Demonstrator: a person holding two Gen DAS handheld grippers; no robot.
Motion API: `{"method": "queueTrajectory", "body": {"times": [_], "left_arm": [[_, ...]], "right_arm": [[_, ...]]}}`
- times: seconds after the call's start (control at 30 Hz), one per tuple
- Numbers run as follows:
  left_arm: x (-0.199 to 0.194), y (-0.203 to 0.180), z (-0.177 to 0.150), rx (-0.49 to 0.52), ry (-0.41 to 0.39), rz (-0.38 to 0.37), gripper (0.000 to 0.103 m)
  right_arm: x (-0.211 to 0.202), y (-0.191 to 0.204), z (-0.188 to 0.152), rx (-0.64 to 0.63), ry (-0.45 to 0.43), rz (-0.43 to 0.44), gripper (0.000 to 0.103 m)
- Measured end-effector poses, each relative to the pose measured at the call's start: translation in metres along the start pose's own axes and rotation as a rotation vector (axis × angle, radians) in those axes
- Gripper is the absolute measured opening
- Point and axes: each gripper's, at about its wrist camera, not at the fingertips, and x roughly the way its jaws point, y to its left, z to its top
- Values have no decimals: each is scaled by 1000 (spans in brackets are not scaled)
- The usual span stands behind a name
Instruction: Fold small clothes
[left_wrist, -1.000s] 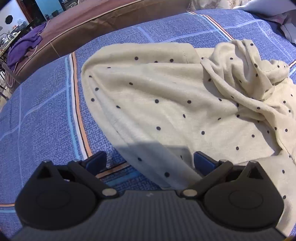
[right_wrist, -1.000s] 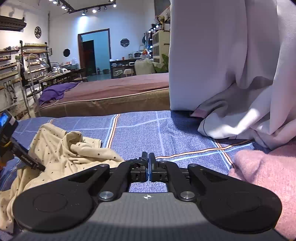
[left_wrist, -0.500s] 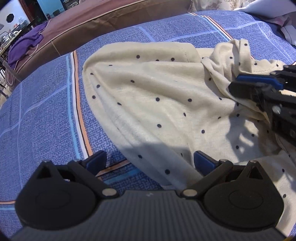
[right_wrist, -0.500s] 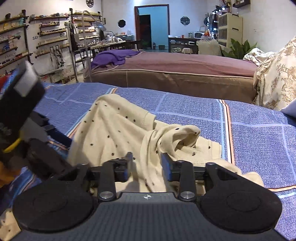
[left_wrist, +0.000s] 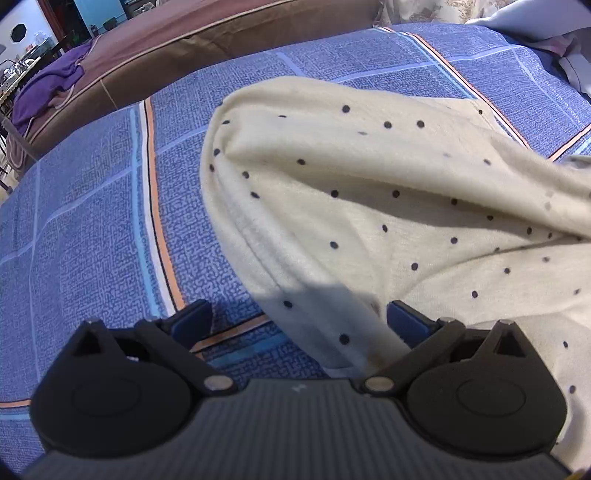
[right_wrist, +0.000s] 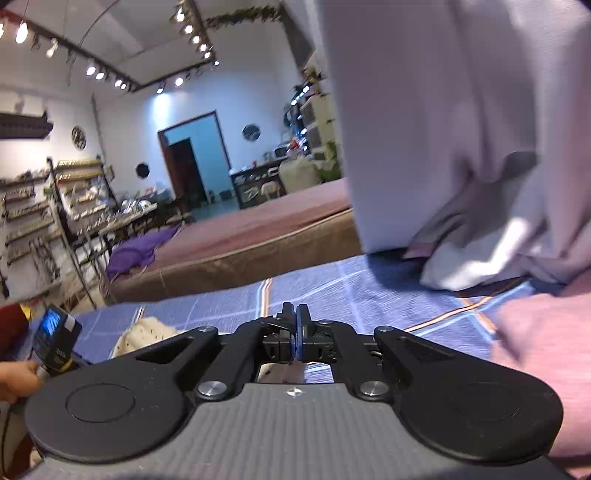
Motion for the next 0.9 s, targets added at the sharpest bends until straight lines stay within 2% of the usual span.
{"method": "queueTrajectory", "body": {"times": [0.07, 0.13, 0.23, 0.27, 0.3, 0.33, 0.37, 0.43, 0.5, 0.57, 0.67, 0.73, 0.83, 0.9], "left_arm": [[0, -1, 0, 0, 3, 1, 103], [2, -1, 1, -3, 5, 3, 103], [3, -1, 2, -9, 18, 7, 103], [2, -1, 3, -10, 30, 11, 103], [0, 0, 5, -18, 46, 12, 103], [-4, 1, 5, -32, 58, 3, 103], [-13, 2, 4, -52, 59, -26, 103], [-38, 2, -1, -65, 22, -70, 103], [-69, -5, -8, -36, -18, -57, 103], [-102, -18, -21, 27, -59, -53, 103], [-152, -51, -55, 172, -117, -55, 103], [-176, -79, -86, 280, -151, -41, 103], [-188, -123, -135, 477, -180, -11, 103], [-185, -149, -169, 610, -229, 76, 103]], "right_arm": [[-49, -10, 8, -29, -58, -78, 0], [-93, -19, 18, -32, -102, -117, 0], [-119, -32, 24, -3, -44, -61, 3], [-118, -35, 20, 18, -27, -32, 19], [-111, -34, 13, 29, 19, -1, 28], [-102, -32, 6, 44, 68, 26, 51], [-87, -21, -4, 78, 110, 67, 67], [-60, -3, -28, 138, 186, 189, 70], [-30, 19, -53, 184, 274, 296, 70], [-1, 53, -83, 171, 392, 385, 69], [26, 101, -119, 46, 500, 389, 69], [32, 118, -134, 0, 514, 351, 68], [34, 115, -138, 15, 521, 367, 68], [32, 106, -137, 31, 521, 352, 69]]}}
